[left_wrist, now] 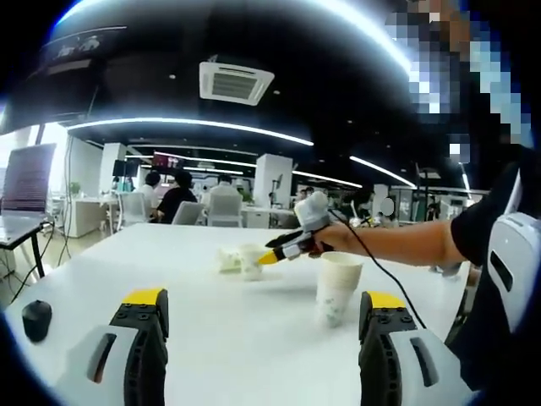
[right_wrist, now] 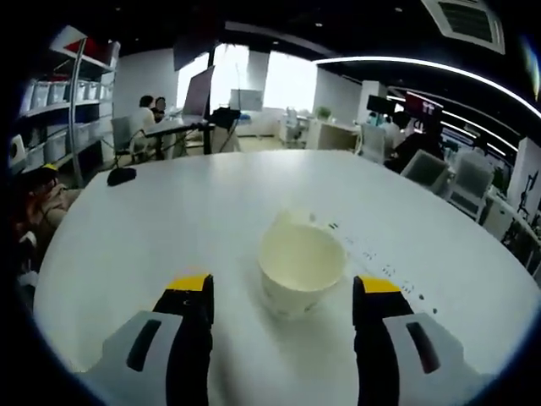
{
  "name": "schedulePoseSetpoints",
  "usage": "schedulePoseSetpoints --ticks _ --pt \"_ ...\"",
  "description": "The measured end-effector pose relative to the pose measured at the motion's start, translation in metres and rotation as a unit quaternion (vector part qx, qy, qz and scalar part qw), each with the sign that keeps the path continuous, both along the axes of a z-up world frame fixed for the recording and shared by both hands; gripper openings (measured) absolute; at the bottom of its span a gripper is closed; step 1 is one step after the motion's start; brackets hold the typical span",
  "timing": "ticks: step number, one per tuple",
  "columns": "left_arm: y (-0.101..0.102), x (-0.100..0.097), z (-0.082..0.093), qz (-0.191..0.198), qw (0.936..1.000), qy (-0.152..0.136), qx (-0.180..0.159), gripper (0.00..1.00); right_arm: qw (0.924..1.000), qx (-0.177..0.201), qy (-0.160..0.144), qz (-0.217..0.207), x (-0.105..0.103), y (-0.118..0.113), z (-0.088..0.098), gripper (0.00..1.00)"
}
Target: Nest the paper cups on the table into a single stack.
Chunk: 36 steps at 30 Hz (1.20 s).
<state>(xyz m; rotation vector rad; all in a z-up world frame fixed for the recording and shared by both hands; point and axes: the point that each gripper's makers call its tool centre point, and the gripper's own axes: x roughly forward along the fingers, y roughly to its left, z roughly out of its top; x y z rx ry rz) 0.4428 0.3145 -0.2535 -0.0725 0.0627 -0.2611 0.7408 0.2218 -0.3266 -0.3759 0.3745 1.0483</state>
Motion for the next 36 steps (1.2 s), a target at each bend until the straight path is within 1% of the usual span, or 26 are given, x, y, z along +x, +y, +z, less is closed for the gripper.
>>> schedulePoseSetpoints --ticks 7,10,17,23,28,31,36 --pt "0.001 -0.001 -0.004 0.002 1.0000 0.003 -0.004 0.99 0.9999 -0.013 0.000 -0.005 0.010 0.005 -0.011 0.67" --pt "0.001 -0.001 -0.007 0.001 1.0000 0.007 -0.004 0.99 0.9999 -0.013 0.005 -0.009 0.014 0.005 -0.013 0.67" --pt "0.002 -0.001 -0.009 0.001 0.9999 0.009 -0.004 0.99 0.9998 -0.015 0.005 -0.015 0.018 0.007 -0.019 0.63" --pt "0.001 0.000 -0.012 0.002 0.9999 0.011 -0.004 0.99 0.9997 -0.013 0.009 -0.016 0.020 0.013 -0.022 0.60" --pt "0.003 -0.002 -0.014 0.004 0.9999 0.015 -0.004 0.99 0.9996 -0.013 0.009 -0.023 0.023 0.013 -0.024 0.55" --pt "0.003 -0.002 -0.015 0.004 0.9999 0.016 -0.004 0.99 0.9996 -0.010 0.006 -0.025 0.025 0.013 -0.024 0.53" --pt "0.002 -0.001 -0.016 0.004 0.9999 0.016 -0.004 0.99 0.9996 -0.011 0.001 -0.025 0.025 0.013 -0.023 0.51"
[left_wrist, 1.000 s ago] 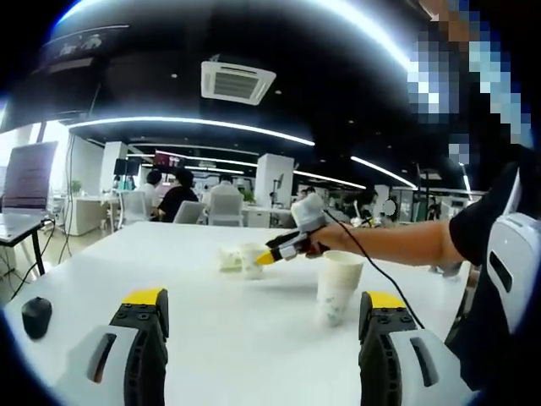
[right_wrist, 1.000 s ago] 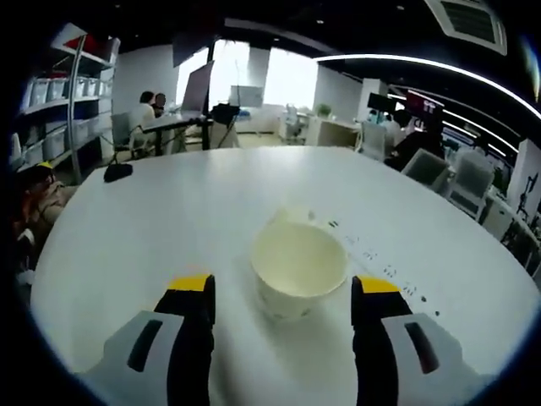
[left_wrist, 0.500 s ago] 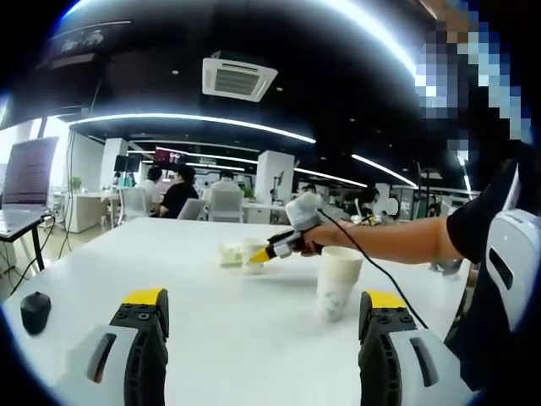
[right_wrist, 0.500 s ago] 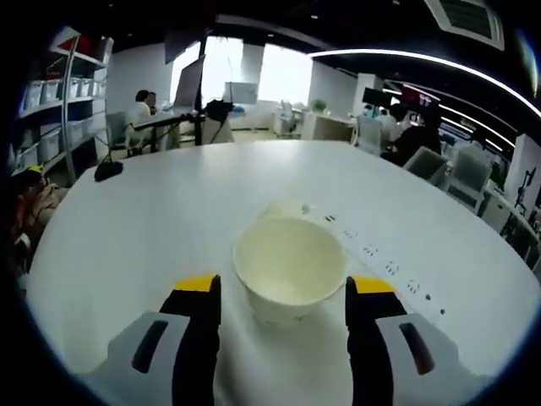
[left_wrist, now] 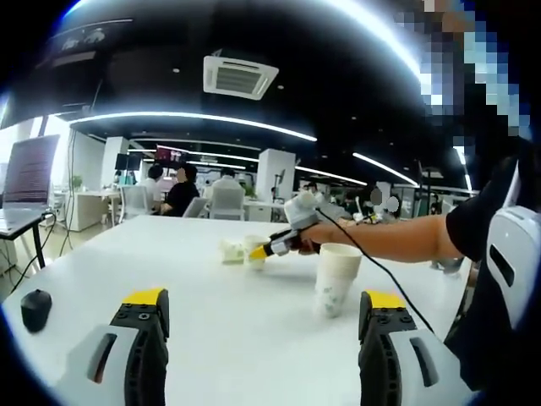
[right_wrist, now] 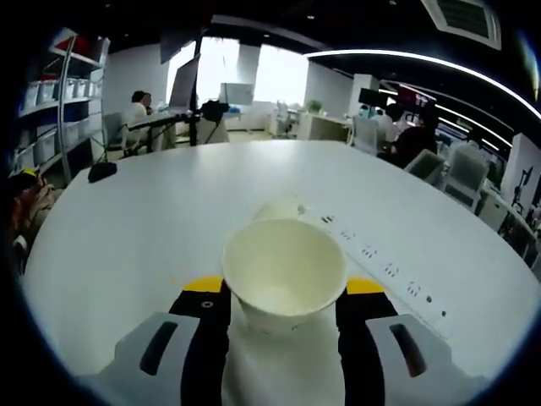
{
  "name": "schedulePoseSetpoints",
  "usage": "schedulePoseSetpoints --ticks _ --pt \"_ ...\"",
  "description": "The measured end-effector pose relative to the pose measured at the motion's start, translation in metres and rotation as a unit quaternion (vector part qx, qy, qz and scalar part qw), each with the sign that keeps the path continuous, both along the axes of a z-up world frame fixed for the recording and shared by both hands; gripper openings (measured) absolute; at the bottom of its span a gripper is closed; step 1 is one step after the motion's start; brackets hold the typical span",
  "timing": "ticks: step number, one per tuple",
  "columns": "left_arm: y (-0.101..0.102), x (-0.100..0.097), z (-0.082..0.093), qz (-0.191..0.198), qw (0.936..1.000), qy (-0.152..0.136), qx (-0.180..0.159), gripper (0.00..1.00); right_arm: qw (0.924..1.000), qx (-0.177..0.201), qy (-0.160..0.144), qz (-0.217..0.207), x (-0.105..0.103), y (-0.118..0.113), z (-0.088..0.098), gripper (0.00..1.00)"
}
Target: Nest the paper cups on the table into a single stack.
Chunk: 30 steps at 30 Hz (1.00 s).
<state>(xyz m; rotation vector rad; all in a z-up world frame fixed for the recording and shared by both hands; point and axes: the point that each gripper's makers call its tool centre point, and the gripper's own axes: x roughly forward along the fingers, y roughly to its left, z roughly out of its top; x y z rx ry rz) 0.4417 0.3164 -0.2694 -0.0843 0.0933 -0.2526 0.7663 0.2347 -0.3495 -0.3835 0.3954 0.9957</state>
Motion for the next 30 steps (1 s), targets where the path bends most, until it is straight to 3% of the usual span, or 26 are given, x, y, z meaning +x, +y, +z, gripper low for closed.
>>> schedulePoseSetpoints --ticks 18,30 --pt "-0.005 0.002 0.002 -0.008 0.9999 0.001 0.007 0.98 1.0000 0.009 -0.001 -0.004 -0.002 -0.003 0.005 0.48" --pt "-0.003 0.002 0.004 -0.008 0.9999 0.001 0.010 0.98 0.9992 0.039 -0.004 0.005 -0.011 -0.010 0.029 0.48"
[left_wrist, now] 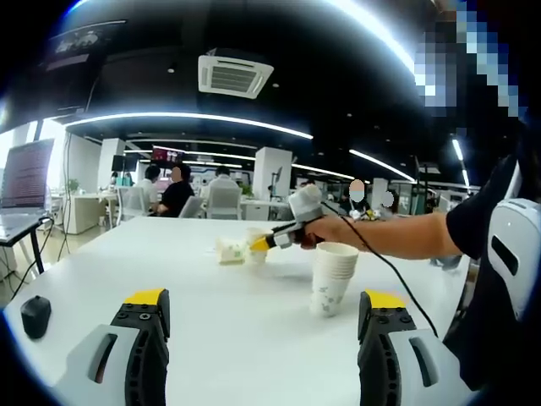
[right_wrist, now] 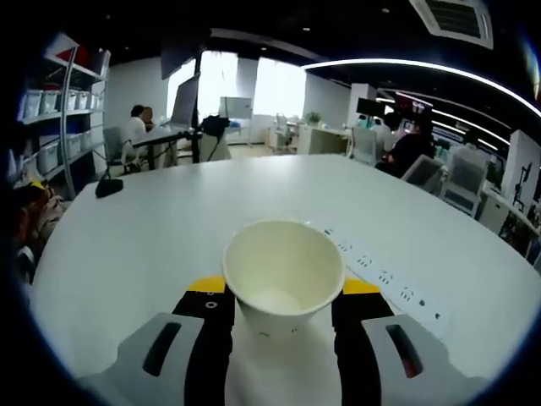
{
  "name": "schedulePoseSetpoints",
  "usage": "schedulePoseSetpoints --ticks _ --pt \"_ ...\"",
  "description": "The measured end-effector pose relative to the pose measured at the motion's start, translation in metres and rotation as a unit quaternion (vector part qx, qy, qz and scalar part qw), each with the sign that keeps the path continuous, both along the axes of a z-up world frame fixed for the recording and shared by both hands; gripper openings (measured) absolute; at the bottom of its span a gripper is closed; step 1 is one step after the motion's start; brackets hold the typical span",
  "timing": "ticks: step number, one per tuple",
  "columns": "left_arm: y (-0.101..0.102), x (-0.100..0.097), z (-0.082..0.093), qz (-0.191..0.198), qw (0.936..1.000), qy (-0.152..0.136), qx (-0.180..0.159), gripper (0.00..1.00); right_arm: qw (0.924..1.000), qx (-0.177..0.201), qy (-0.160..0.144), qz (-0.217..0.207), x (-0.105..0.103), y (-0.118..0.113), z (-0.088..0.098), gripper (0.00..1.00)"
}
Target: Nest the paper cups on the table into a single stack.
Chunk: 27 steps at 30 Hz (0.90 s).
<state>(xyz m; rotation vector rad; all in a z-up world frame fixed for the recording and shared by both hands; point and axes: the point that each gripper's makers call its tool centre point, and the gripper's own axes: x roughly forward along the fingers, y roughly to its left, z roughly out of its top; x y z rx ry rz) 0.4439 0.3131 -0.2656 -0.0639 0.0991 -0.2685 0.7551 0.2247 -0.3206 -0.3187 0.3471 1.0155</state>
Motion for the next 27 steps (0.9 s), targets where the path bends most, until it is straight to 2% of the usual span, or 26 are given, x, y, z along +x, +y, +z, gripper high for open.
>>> schedulePoseSetpoints --ticks 9,22,27 --pt "-0.007 0.002 -0.001 -0.011 0.9999 0.000 0.003 0.98 0.9999 0.007 -0.010 0.008 -0.011 -0.008 0.015 0.48" --pt "-0.018 0.001 0.003 -0.022 0.9997 0.001 0.011 0.98 0.9972 0.055 -0.037 0.034 -0.035 -0.014 0.063 0.47" --pt "-0.023 0.001 0.006 -0.025 0.9996 0.001 0.014 0.98 0.9961 0.063 -0.044 0.044 -0.046 -0.017 0.070 0.47"
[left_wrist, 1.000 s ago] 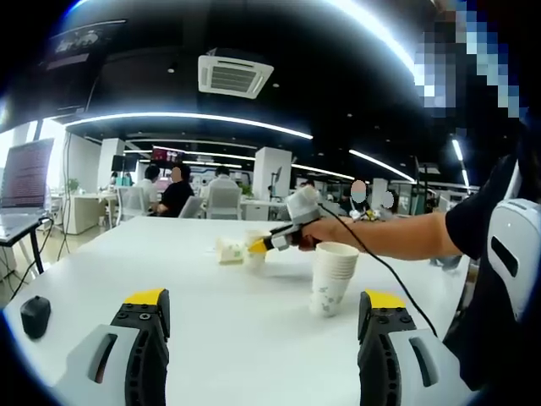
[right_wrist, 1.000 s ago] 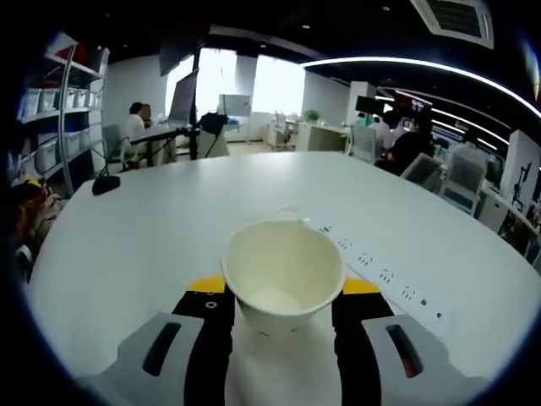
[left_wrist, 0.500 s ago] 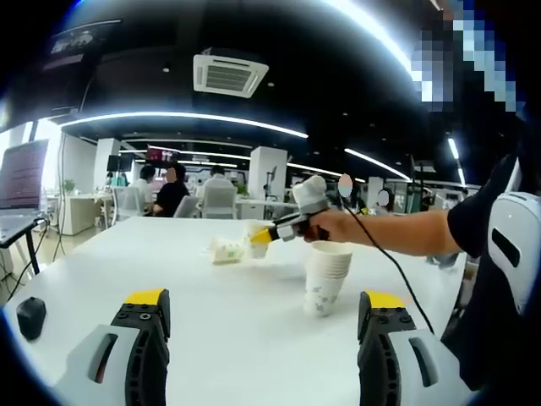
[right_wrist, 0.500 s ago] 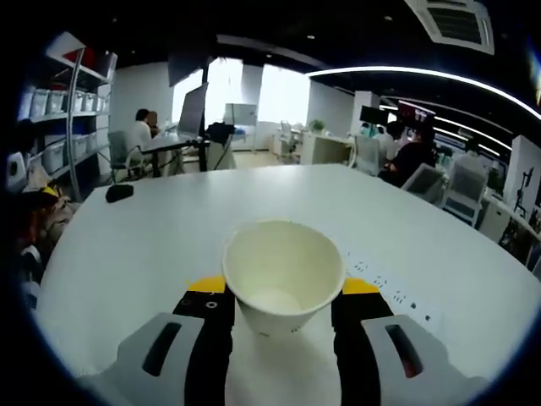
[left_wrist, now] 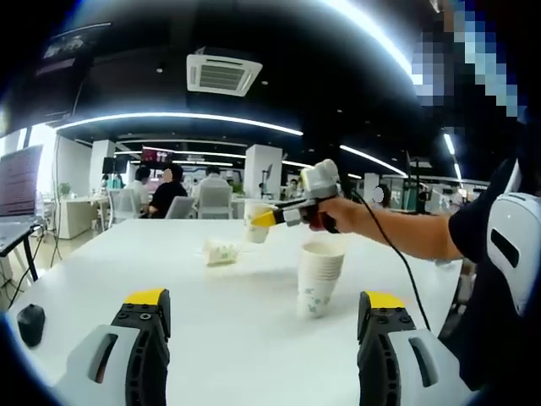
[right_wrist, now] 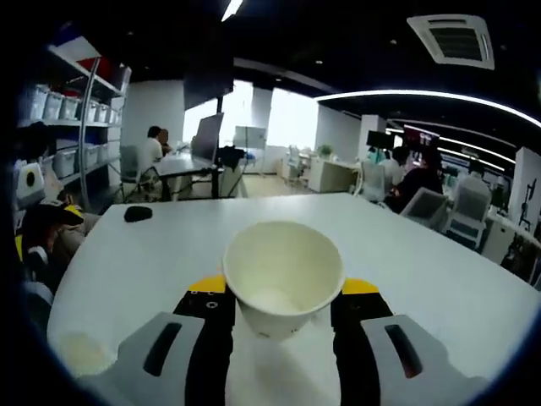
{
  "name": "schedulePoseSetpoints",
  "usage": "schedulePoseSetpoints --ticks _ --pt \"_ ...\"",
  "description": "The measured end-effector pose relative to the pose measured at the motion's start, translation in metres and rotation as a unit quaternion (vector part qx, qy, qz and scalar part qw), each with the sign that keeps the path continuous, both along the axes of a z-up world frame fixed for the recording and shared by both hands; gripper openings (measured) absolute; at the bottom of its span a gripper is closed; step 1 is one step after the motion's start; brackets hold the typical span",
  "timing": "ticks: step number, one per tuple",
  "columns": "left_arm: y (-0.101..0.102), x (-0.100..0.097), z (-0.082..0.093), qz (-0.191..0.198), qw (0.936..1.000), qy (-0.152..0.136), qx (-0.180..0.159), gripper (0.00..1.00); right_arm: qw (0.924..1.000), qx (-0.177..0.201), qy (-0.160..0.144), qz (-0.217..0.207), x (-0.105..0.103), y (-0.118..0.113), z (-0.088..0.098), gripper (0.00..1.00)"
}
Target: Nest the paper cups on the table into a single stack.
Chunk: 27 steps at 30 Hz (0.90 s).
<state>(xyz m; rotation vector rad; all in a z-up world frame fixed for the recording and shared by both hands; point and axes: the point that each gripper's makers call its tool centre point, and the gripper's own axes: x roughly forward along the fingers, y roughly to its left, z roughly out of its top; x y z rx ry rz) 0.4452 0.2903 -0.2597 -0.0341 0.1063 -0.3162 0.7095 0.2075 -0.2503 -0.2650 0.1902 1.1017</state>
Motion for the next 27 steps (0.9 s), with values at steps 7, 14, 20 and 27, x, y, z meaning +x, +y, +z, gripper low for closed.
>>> schedulePoseSetpoints --ticks 7,14,20,27 --pt "-0.010 0.002 0.000 -0.008 0.9999 0.001 0.006 0.98 0.9999 0.002 -0.005 0.013 -0.012 -0.007 0.009 0.47" --pt "-0.016 0.002 0.006 -0.014 0.9998 0.000 0.011 0.98 0.9993 0.022 -0.021 0.021 -0.024 -0.015 0.031 0.47" --pt "-0.022 0.004 0.006 -0.019 0.9997 0.002 0.015 0.98 0.9984 0.029 -0.038 0.032 -0.039 -0.020 0.043 0.47" --pt "-0.030 0.006 0.005 -0.027 0.9994 0.007 0.019 0.97 0.9979 0.033 -0.035 0.042 -0.050 -0.020 0.036 0.47"
